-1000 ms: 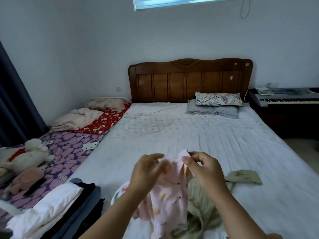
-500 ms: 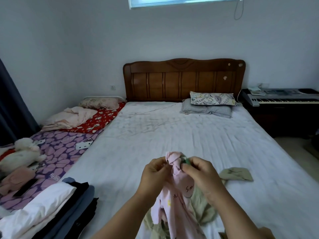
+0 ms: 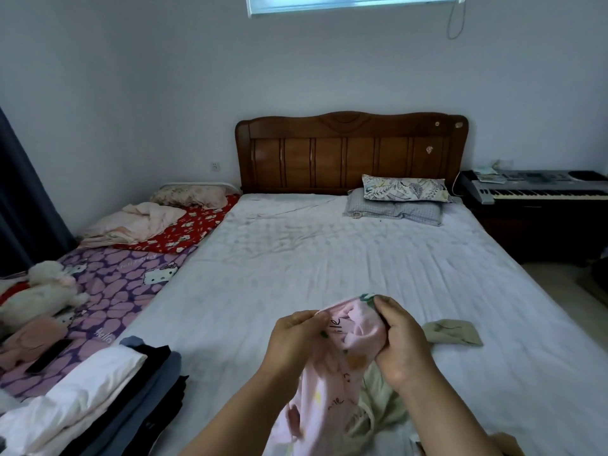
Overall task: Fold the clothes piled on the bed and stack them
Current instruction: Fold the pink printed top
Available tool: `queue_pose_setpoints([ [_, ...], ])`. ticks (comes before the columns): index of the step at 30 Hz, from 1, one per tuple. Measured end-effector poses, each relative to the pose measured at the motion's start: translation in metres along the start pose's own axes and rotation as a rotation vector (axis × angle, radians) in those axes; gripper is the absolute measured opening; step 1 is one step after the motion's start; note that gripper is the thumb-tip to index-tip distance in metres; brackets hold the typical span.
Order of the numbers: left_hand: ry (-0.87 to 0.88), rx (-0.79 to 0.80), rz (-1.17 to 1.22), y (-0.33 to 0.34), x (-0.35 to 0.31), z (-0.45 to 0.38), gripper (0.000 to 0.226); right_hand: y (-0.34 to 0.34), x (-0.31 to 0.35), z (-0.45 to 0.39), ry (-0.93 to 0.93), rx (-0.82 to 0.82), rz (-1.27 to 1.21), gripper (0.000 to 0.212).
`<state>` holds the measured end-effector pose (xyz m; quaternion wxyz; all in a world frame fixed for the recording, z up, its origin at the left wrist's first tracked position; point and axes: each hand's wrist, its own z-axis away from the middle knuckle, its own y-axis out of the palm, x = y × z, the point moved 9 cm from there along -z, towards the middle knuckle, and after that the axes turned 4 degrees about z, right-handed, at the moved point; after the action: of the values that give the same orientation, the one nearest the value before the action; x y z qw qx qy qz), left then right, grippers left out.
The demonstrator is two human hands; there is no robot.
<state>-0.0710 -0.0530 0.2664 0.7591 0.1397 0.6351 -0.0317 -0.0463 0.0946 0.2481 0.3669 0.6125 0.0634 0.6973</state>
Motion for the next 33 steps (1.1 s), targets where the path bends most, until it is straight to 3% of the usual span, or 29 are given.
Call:
queue_pose_setpoints([
  [2, 0.009, 0.002, -0.039, 0.001, -0.002, 0.002, 0.022, -0.007, 0.015, 0.005, -0.181, -0.067, 0.337, 0.010],
  [5, 0.042, -0.059, -0.080, -0.004, -0.006, 0.002, 0.041, 0.011, 0.043, 0.025, -0.591, -0.006, 0.796, 0.019],
  [7, 0.042, -0.084, -0.103, -0.005, -0.006, 0.002, 0.042, 0.023, 0.046, 0.030, -0.781, -0.003, 1.066, 0.023],
  [10, 0.055, -0.064, -0.078, -0.001, -0.007, 0.001, 0.026, 0.028, 0.039, 0.025, -0.826, -0.048, 1.309, 0.023],
  [13, 0.039, -0.070, -0.025, -0.006, -0.002, -0.002, 0.023, 0.022, 0.033, 0.016, -0.621, -0.039, 1.276, 0.030],
  [19, -0.037, -0.228, -0.114, -0.037, 0.026, -0.005, 0.030, 0.008, 0.033, 0.010, -0.436, -0.072, 0.829, 0.022],
  [22, 0.048, -0.217, -0.238, -0.035, 0.025, -0.005, 0.016, 0.006, 0.022, 0.004, -0.344, -0.065, 0.602, 0.020],
  [26, 0.247, -0.232, -0.269, -0.025, 0.004, 0.004, 0.009, 0.016, 0.013, 0.006, -0.323, -0.007, 0.559, 0.019],
  [27, 0.238, -0.187, -0.285, -0.018, 0.003, 0.004, 0.008, 0.019, 0.013, 0.006, -0.327, 0.013, 0.567, 0.019],
  [31, 0.156, -0.104, -0.375, -0.007, 0.007, 0.000, 0.052, 0.029, 0.015, 0.007, -0.377, 0.099, 0.657, 0.017],
  [33, 0.075, -0.148, -0.269, -0.013, 0.008, -0.002, 0.047, 0.027, 0.023, 0.009, -0.450, 0.069, 0.705, 0.012],
])
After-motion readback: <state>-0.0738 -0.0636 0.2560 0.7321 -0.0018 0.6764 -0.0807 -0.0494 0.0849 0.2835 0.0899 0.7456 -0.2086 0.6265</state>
